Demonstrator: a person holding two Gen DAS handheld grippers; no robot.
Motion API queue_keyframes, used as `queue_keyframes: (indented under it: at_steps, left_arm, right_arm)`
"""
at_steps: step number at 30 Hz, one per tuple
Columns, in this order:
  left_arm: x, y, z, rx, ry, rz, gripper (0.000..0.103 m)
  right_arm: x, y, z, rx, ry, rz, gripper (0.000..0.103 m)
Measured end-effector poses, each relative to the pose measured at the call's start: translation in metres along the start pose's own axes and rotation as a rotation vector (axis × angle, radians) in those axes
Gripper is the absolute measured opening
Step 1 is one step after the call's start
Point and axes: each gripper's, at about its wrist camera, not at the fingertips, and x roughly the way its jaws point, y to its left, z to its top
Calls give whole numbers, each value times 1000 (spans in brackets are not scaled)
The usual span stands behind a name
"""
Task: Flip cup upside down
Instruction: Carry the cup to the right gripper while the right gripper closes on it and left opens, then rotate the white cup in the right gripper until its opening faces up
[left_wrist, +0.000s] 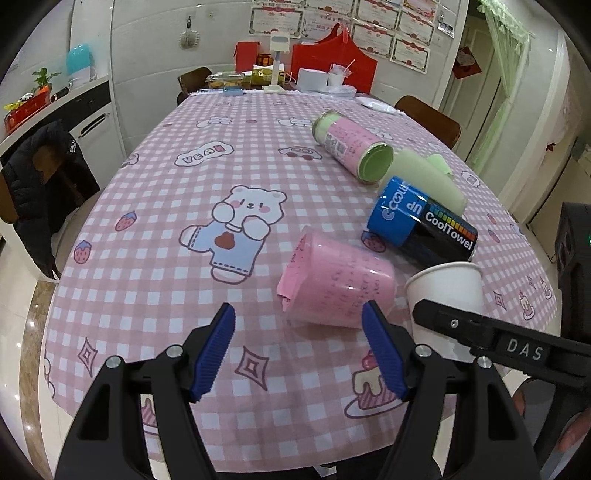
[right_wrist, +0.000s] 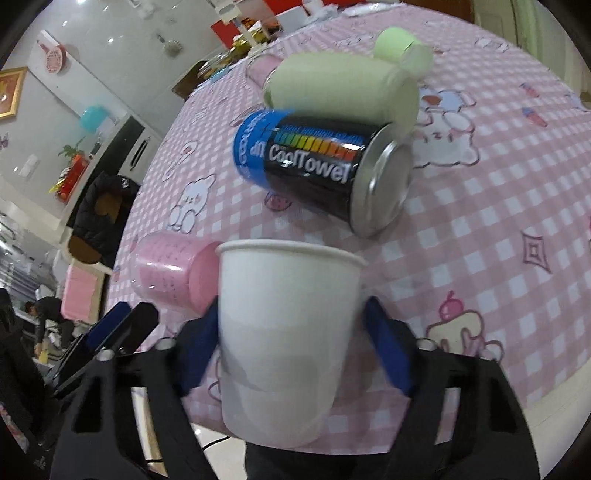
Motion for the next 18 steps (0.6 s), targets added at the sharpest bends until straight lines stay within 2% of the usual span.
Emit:
queue_keyframes:
  at_steps: [10, 18]
  left_arm:
    - [-4, -28, 1, 59, -14, -28, 70]
    - [-4, -41, 3, 84, -22, -34, 70]
  right_arm:
    - [-49, 13, -10, -157, -232, -187, 64]
    - [-58, 6, -7, -186, -330, -212, 64]
